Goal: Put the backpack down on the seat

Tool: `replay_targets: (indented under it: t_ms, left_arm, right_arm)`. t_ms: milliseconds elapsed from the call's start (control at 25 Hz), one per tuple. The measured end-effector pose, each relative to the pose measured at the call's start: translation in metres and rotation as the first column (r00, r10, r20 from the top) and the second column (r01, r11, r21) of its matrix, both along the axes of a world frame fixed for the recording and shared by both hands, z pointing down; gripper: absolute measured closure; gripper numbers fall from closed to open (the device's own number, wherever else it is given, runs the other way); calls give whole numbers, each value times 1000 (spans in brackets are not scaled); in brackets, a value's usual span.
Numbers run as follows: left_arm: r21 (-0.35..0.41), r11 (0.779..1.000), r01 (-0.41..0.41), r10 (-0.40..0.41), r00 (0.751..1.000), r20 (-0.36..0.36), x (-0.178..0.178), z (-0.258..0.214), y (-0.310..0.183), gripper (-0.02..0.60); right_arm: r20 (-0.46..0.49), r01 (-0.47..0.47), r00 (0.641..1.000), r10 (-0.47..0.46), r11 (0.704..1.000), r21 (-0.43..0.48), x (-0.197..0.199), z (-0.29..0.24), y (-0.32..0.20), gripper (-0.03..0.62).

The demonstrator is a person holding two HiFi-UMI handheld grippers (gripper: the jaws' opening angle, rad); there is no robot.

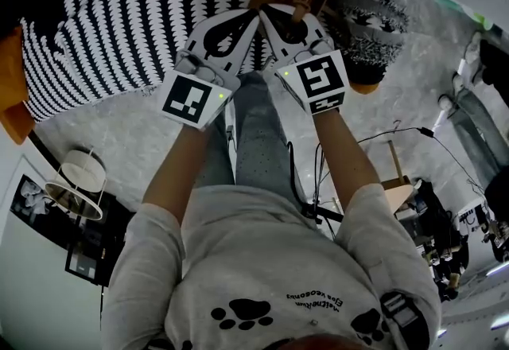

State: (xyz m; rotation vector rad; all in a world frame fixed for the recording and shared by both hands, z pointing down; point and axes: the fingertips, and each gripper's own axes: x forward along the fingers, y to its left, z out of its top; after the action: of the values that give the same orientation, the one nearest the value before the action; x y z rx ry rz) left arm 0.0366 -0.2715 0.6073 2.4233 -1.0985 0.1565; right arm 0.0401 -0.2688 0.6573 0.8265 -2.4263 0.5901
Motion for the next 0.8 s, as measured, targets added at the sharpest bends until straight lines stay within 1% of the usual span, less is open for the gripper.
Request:
replay_targets:
  t_ms: [200, 400, 600, 800]
  left_arm:
    - [-19, 1000, -8, 8, 1000, 8, 17, 14, -5, 560]
    - [-12, 1000, -6, 6, 1000, 10, 15, 13, -6, 560]
    - [-21, 1000, -21, 21, 1000, -1, 19, 14, -4, 560]
    - [-31, 999, -40, 39, 999, -8, 25, 16, -1, 560]
  right_arm:
    - [-30, -25, 999, 24, 999, -26, 20, 17, -4, 563]
    - [-83, -54, 995, 52, 998, -23, 25, 22, -6, 563]
    - [-190, -71, 980, 59, 996, -53, 33, 38, -5, 562]
    - [-331, -61, 943, 19, 991, -117, 46, 66, 4, 562]
